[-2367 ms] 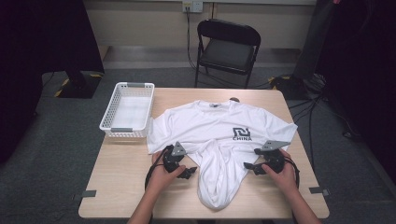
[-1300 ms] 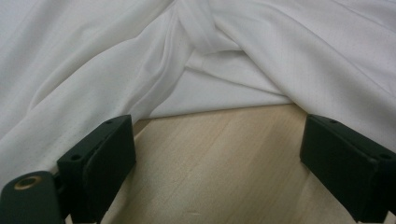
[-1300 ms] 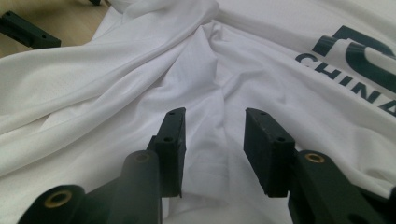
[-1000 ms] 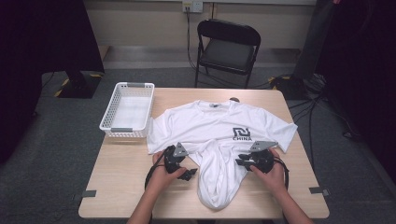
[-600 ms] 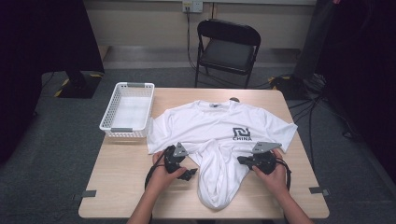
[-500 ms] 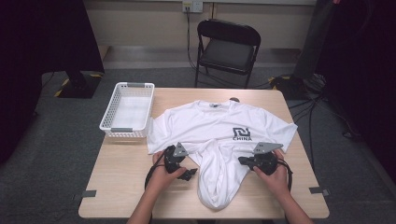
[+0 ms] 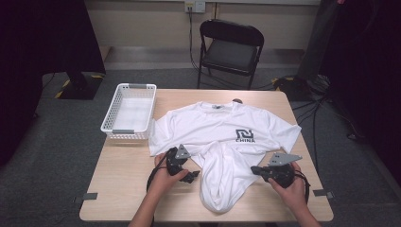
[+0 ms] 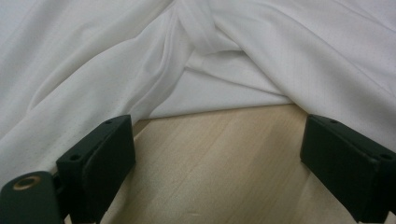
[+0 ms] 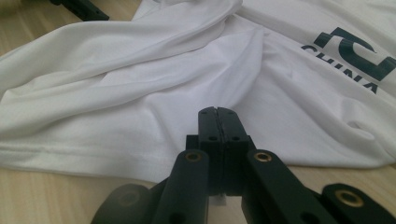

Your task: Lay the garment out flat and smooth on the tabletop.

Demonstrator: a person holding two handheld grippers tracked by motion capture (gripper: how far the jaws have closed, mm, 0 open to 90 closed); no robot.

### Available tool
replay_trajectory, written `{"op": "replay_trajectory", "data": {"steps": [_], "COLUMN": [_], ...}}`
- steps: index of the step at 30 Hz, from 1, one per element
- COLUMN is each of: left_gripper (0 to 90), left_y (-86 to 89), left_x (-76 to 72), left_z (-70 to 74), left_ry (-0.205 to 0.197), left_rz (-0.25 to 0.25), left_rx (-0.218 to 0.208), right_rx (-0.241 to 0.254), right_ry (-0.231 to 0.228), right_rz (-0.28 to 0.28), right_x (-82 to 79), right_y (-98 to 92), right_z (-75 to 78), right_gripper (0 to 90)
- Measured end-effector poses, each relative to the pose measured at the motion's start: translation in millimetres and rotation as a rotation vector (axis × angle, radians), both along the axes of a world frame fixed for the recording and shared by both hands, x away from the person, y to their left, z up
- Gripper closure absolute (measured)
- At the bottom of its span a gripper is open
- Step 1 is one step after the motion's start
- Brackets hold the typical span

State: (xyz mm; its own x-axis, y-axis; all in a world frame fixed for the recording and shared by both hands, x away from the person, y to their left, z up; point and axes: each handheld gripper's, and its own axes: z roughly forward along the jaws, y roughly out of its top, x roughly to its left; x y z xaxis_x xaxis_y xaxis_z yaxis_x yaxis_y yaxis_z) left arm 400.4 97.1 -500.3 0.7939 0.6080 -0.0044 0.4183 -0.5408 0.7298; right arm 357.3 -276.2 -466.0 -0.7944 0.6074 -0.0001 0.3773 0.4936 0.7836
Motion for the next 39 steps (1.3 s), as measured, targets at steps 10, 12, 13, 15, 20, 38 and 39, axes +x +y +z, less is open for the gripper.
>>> {"op": "replay_trajectory", "data": {"steps": [10,12,13,15,20,38,39], "left_gripper": [9.7,9.7,9.7,9.7,9.7,9.7,9.7], "left_y": [0.0,0.0,0.0,0.0,0.0,0.0,0.0], "left_x": [0.0,0.0,0.0,0.0,0.0,-0.1,-0.1], "left_z": [0.0,0.0,0.0,0.0,0.0,0.0,0.0], "left_ry": [0.0,0.0,0.0,0.0,0.0,-0.001,-0.001], "left_rz": [0.0,0.0,0.0,0.0,0.0,0.001,0.001], "left_rx": [0.0,0.0,0.0,0.0,0.0,0.001,0.001], "right_rx": [0.044,0.057,0.065,0.075,0.082,0.108,0.113], "right_ry": [-0.024,-0.02,-0.023,-0.021,-0.019,-0.045,-0.049], "right_rz": [-0.01,-0.011,-0.015,-0.015,-0.028,-0.049,-0.052], "right_x": [-40.9,-48.5,-54.1,-61.3,-78.8,-122.4,-122.5], "right_y": [-29.4,-34.1,-37.1,-41.0,-50.5,-60.2,-61.5], "right_z": [13.1,13.2,13.3,12.9,9.2,8.6,8.7], "right_gripper": [90.0,90.0,90.0,90.0,90.0,90.0,90.0]}}
